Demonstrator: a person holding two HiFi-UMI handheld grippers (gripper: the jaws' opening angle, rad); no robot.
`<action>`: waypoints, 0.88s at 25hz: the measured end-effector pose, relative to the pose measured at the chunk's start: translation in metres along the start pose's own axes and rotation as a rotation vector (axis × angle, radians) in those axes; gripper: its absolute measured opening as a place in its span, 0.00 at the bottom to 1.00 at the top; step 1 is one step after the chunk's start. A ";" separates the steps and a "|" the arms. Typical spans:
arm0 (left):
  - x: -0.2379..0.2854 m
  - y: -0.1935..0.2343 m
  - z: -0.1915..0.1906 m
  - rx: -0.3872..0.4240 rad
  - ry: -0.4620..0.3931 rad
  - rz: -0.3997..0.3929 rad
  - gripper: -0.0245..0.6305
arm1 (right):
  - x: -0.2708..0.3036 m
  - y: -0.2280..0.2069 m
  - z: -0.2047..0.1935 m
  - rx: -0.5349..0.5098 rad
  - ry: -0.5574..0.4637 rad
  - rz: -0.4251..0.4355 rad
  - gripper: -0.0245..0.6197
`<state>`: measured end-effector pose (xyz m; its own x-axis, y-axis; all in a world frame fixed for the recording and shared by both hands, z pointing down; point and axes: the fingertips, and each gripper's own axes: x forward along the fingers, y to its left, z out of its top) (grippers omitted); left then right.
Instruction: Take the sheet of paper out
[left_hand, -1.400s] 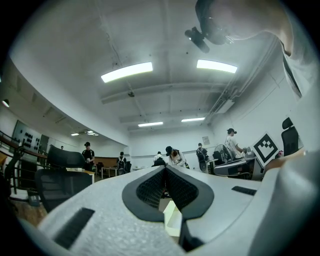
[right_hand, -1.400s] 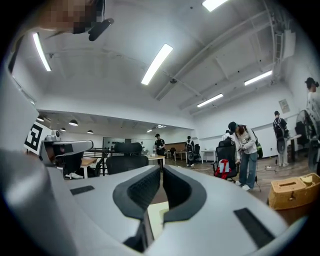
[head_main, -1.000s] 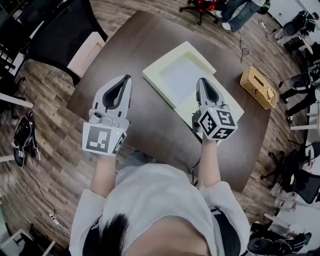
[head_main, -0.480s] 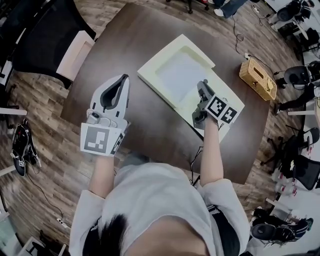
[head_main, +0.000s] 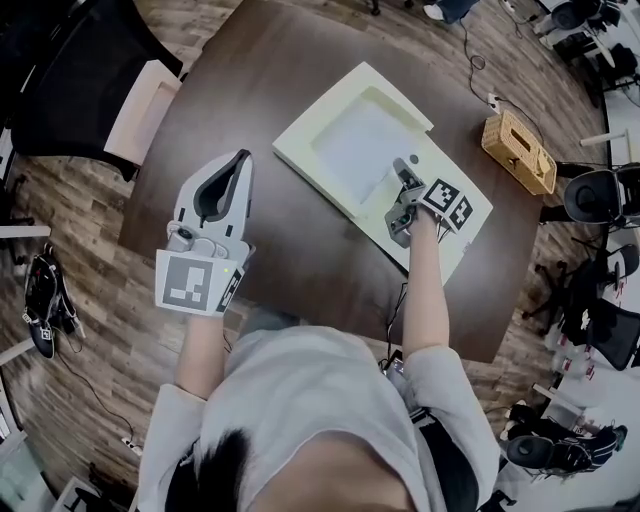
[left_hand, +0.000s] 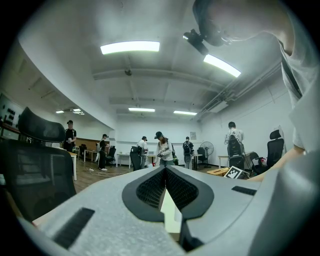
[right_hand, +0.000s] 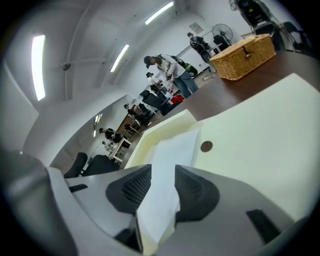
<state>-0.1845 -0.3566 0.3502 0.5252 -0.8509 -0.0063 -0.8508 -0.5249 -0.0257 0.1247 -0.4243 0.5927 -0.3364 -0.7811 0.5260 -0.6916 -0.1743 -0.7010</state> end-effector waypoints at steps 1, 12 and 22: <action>0.000 0.002 -0.001 0.001 0.004 0.000 0.05 | 0.004 -0.005 0.001 0.026 -0.002 -0.006 0.23; 0.001 0.024 -0.018 0.006 0.049 0.012 0.05 | 0.037 -0.049 0.025 0.180 -0.033 -0.094 0.29; -0.003 0.042 -0.026 0.005 0.063 0.030 0.05 | 0.059 -0.038 0.020 0.231 0.003 -0.027 0.29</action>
<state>-0.2225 -0.3763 0.3749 0.4968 -0.8661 0.0554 -0.8662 -0.4988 -0.0310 0.1438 -0.4754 0.6407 -0.3214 -0.7728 0.5472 -0.5361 -0.3278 -0.7779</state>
